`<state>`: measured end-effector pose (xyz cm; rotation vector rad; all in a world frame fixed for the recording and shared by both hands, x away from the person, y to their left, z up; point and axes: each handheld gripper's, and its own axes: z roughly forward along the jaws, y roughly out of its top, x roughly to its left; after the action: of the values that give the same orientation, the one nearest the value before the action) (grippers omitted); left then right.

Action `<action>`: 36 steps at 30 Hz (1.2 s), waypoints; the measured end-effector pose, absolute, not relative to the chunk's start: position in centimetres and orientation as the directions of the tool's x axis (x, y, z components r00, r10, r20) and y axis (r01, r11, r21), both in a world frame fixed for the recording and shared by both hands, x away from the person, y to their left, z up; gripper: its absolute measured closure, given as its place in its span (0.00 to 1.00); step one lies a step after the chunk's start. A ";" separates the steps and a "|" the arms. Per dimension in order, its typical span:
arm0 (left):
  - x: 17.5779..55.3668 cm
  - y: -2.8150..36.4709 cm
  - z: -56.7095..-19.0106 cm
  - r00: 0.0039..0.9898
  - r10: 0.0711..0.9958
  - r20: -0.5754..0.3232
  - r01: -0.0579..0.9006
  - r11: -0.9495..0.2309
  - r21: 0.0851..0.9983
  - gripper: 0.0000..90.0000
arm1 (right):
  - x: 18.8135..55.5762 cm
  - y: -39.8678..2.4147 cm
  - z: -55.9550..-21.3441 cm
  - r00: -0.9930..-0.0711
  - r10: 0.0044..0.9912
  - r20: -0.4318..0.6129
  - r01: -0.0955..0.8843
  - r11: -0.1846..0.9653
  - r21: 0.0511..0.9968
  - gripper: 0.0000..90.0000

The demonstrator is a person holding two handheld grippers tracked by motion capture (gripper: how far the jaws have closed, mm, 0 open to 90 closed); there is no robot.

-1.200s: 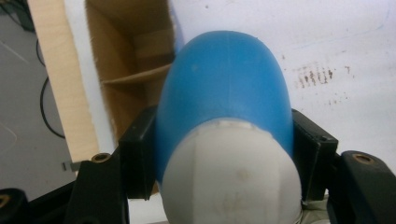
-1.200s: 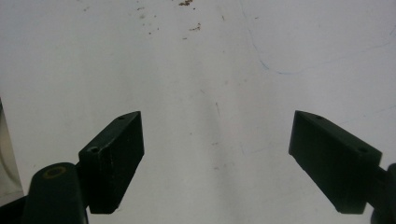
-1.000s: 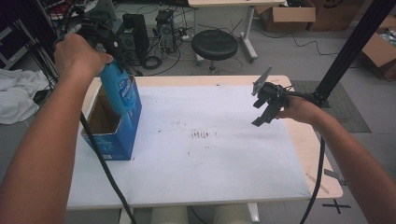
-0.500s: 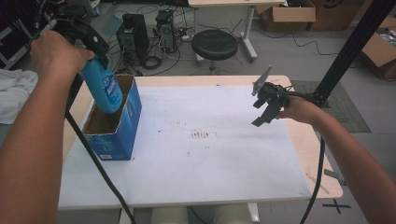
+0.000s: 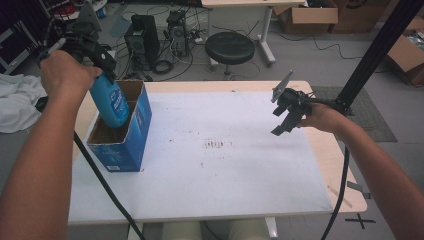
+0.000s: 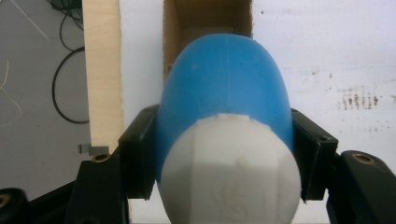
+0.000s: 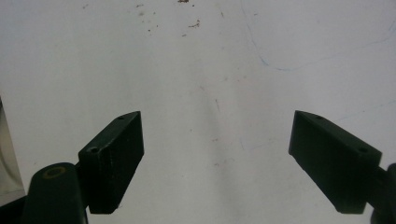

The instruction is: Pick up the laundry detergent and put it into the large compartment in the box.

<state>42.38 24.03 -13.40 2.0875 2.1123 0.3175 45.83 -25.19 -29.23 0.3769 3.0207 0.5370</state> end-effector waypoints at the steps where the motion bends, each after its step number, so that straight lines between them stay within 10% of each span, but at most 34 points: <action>1: 42.4 24.1 -13.8 -0.016 0.999 0.038 0.966 0.006 0.258 0.42 | 45.8 -25.2 -29.2 -0.968 0.250 -0.005 0.233 0.910 0.344 0.20; 36: 42.5 24.7 -27.3 0.026 0.997 0.079 0.966 -0.045 0.254 0.42 | 45.6 -26.3 -29.6 -0.961 0.276 -0.004 0.258 0.905 0.338 0.20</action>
<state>42.48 24.67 -27.29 2.1526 2.0767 0.3559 45.61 -26.29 -29.62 0.4229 3.0157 0.5237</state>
